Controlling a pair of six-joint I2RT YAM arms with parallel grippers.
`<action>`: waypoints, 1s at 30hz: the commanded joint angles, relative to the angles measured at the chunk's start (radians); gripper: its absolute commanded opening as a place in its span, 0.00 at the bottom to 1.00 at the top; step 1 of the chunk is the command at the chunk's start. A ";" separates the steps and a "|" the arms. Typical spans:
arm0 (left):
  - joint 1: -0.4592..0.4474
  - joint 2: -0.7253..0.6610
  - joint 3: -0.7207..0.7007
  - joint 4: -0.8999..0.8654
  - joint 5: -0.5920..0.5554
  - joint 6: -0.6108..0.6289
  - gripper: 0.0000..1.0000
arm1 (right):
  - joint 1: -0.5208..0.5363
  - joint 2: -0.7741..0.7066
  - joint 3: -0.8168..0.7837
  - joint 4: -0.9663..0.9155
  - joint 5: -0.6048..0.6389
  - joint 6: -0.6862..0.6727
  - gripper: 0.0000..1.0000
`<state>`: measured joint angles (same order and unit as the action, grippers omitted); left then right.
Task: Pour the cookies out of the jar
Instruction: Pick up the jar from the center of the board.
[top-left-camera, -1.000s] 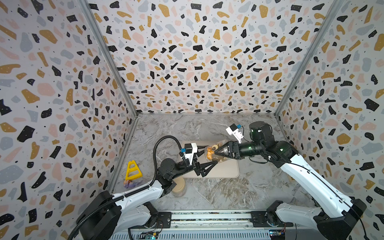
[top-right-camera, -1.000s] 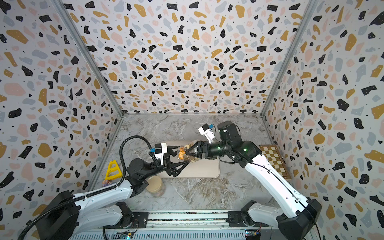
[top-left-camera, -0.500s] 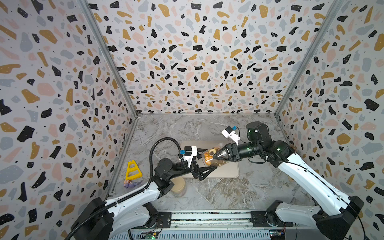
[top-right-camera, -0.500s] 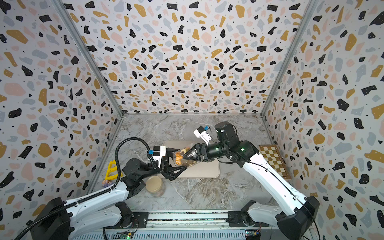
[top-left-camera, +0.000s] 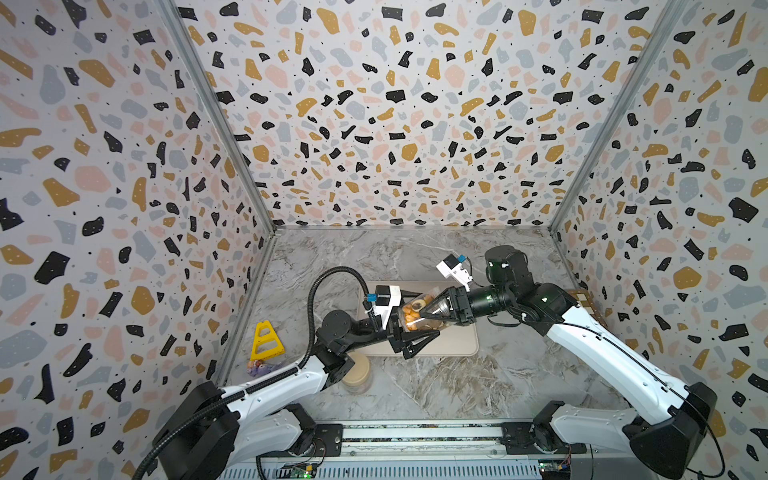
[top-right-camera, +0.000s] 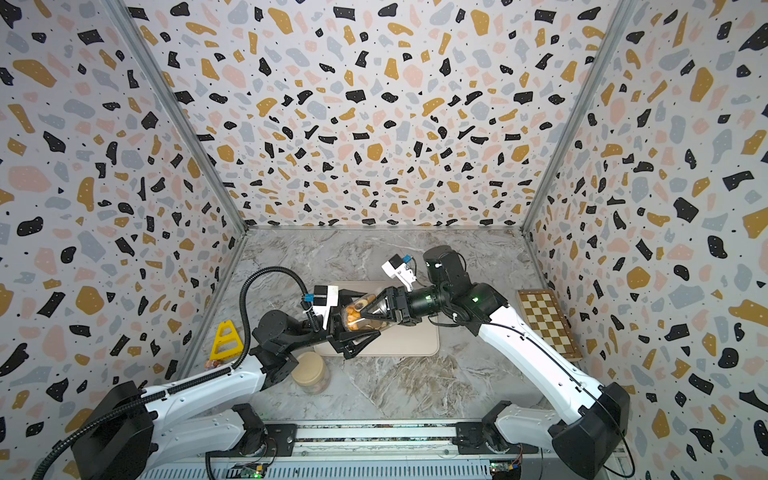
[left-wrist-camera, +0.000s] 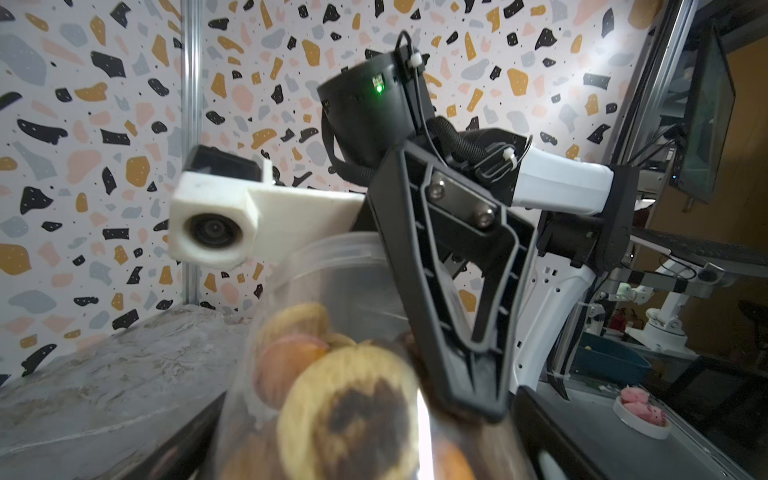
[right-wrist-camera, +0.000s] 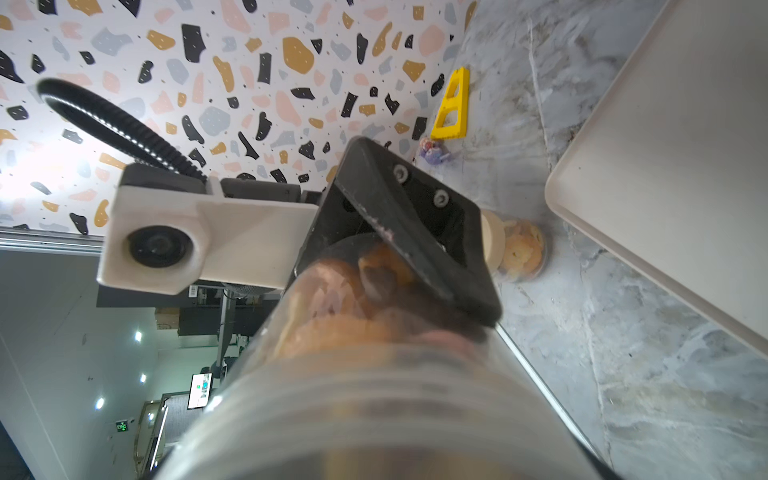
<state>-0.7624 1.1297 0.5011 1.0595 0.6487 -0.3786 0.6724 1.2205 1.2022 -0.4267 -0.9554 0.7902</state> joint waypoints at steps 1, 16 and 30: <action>-0.023 0.011 0.075 0.125 0.078 -0.018 0.99 | 0.031 0.013 0.012 0.094 -0.049 0.034 0.70; -0.020 -0.071 -0.057 0.076 -0.054 0.053 0.99 | 0.004 -0.012 0.039 0.093 -0.071 0.027 0.70; -0.021 0.007 -0.007 0.128 0.025 0.009 1.00 | 0.003 -0.016 0.006 0.187 -0.092 0.085 0.70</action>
<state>-0.7753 1.1126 0.4614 1.1053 0.6247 -0.3450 0.6762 1.2232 1.1988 -0.3428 -1.0134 0.8513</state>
